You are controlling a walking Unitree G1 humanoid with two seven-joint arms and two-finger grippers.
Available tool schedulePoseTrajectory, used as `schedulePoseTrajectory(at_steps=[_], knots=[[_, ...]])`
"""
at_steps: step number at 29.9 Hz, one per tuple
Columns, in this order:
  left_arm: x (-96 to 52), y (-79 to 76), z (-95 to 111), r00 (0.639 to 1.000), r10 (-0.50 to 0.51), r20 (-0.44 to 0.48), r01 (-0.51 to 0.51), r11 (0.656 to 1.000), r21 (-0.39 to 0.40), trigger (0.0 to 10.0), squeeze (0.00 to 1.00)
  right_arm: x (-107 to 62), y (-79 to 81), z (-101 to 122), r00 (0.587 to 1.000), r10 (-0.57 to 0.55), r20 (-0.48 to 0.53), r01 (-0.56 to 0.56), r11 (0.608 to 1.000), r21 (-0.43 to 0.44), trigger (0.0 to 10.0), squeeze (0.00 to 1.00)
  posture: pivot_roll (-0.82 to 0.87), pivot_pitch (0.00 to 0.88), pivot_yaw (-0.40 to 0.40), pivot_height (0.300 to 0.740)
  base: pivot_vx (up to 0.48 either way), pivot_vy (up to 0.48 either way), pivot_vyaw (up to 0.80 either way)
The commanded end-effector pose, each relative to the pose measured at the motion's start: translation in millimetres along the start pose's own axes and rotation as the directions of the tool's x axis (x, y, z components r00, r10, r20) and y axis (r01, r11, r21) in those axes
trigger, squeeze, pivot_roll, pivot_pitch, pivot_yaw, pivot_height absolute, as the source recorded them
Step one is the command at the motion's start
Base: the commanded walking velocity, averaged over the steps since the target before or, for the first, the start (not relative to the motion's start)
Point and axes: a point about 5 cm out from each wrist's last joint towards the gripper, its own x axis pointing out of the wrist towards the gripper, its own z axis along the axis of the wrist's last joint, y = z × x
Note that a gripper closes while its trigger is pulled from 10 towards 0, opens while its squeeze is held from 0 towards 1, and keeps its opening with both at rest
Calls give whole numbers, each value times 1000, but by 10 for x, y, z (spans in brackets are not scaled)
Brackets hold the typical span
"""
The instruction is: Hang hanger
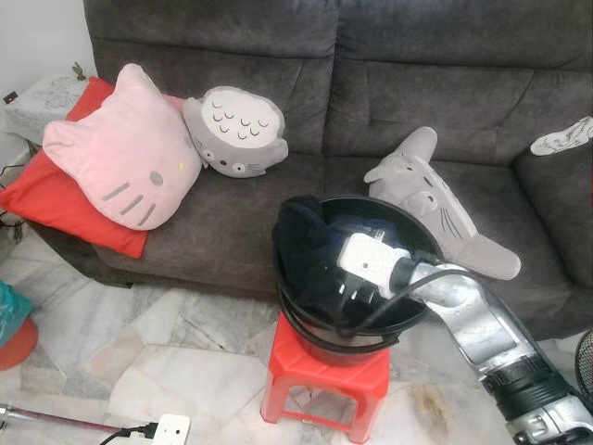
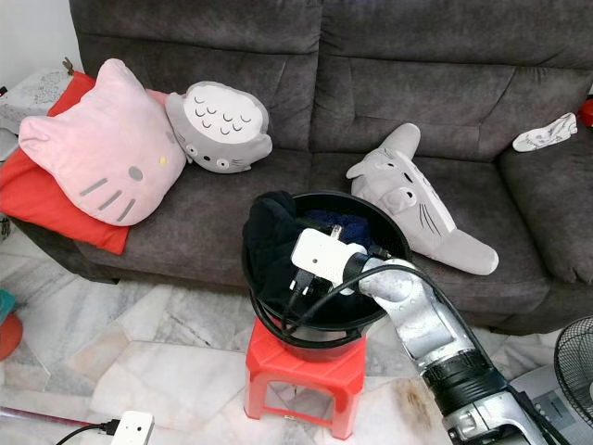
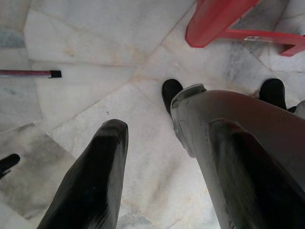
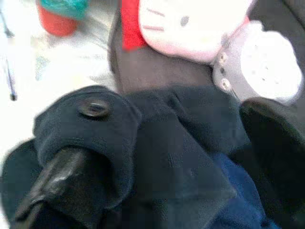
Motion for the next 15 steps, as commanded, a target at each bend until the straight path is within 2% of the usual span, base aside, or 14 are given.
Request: schedulePoseTrajectory(at_steps=[1, 5, 9, 11, 12, 13, 15], knots=[[-19, 16, -86, 999, -1, -37, 1, 1000, 15, 10000, 0, -46, -2, 72, 998, 43, 35, -43, 999, -10, 10000, 1000, -98, 84, 31, 740, 0, 0, 0], [-19, 17, -84, 999, -1, -36, 2, 1000, 16, 10000, 0, -113, 29, 184, 985, 155, 76, -153, 987, -42, 10000, 1000, -98, 83, 32, 740, 0, 0, 0], [-18, 17, -80, 999, -1, -35, 1, 1000, 16, 10000, 0, -236, 52, 189, 958, 283, 56, -278, 957, -84, 10000, 1000, -102, 83, 33, 740, 0, 0, 0], [-17, 16, -80, 999, 0, -35, 1, 1000, 17, 10000, 0, -261, 45, 190, 953, 297, 58, -292, 953, -86, 10000, 1000, -102, 83, 33, 740, 0, 0, 0], [-17, 16, -80, 999, 1, -36, -1, 1000, 17, 10000, 0, -320, 41, 164, 939, 341, 42, -337, 939, -75, 10000, 961, -101, 83, 33, 740, 0, 0, 0], [-17, 15, -80, 999, 2, -36, -1, 1000, 16, 10000, 0, -380, 67, 129, 921, 390, 16, -388, 918, -87, 10000, 0, -100, 83, 32, 740, 0, 0, 0], [-17, 14, -80, 999, 3, -36, -2, 1000, 14, 10000, 0, -430, 77, 103, 908, 420, 12, -418, 905, -76, 10000, 0, -100, 83, 32, 740, 0, 0, 0]])
